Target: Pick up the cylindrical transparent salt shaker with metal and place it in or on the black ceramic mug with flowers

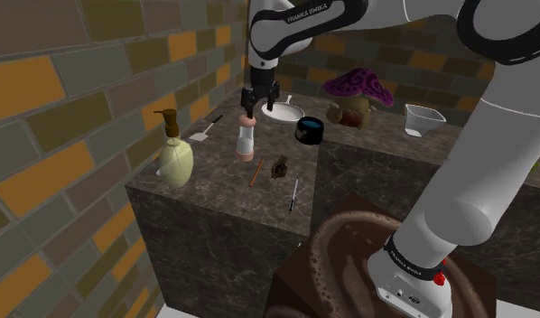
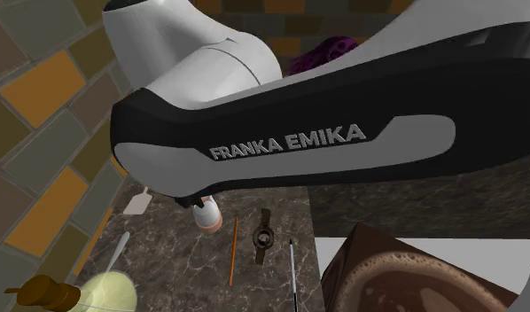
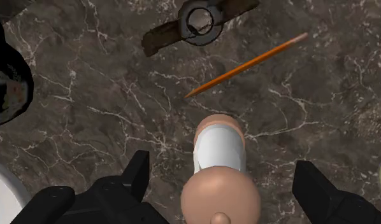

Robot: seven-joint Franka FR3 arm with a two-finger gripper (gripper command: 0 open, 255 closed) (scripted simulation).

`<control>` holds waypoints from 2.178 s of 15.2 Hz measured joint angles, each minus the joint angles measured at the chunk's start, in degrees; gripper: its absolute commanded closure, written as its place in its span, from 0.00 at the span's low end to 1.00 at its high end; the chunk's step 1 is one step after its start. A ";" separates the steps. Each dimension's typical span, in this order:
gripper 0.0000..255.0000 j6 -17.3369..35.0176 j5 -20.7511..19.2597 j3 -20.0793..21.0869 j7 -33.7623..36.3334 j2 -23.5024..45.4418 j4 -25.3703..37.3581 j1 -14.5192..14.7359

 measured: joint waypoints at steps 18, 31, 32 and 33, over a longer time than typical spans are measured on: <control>0.00 5.18 -0.66 -0.31 2.08 14.73 11.77 0.13; 1.00 5.23 -0.68 -0.31 2.11 14.69 11.78 0.14; 1.00 4.94 -0.65 -0.31 2.07 14.58 11.90 0.14; 1.00 4.34 -0.61 -0.31 1.97 14.47 12.38 0.11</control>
